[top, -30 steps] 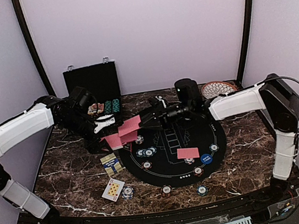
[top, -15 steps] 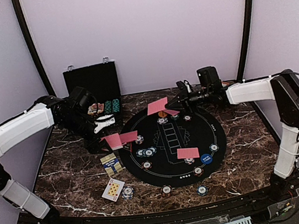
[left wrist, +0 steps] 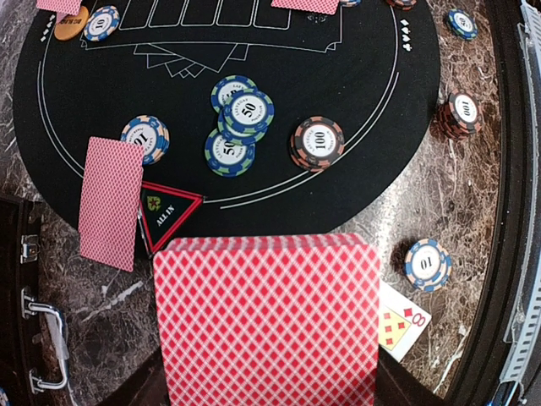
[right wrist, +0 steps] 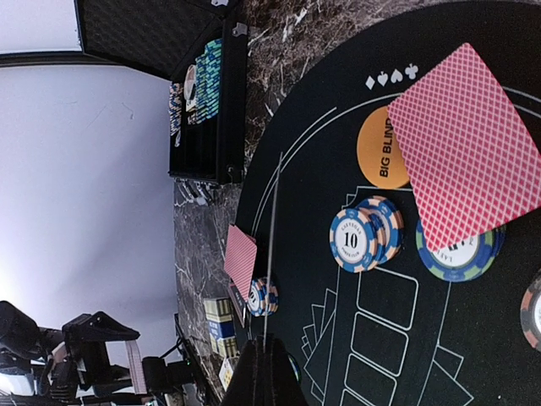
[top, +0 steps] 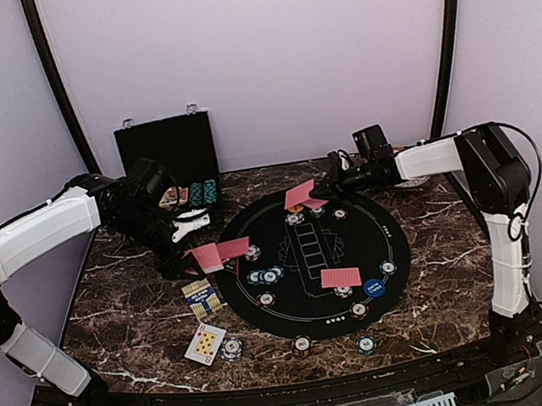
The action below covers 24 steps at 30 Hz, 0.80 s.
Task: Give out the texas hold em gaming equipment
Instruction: Pick up the poker card from the face-down deck piles.
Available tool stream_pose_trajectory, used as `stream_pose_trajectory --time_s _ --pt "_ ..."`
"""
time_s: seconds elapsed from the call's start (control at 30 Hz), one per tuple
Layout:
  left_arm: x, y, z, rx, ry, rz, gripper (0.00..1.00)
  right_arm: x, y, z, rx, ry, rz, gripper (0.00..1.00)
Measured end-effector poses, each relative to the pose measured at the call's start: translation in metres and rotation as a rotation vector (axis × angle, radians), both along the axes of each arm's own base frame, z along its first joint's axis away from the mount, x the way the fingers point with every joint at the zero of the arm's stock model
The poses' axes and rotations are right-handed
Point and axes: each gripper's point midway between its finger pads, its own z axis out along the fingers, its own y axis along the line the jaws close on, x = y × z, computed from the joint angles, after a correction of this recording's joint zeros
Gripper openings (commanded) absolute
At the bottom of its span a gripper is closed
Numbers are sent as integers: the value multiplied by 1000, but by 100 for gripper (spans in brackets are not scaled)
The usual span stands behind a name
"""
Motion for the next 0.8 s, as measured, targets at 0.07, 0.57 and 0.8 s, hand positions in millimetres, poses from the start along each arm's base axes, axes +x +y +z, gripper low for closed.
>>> stream_pose_trajectory --time_s 0.07,0.57,0.8 --pt "0 0 0 0 1 2 0 6 2 0 -9 -11 0 0" --pt "0 2 -7 3 7 7 0 31 5 -33 -79 12 -14 0" --pt "0 1 -5 -1 5 6 0 37 4 -38 -106 7 -20 0"
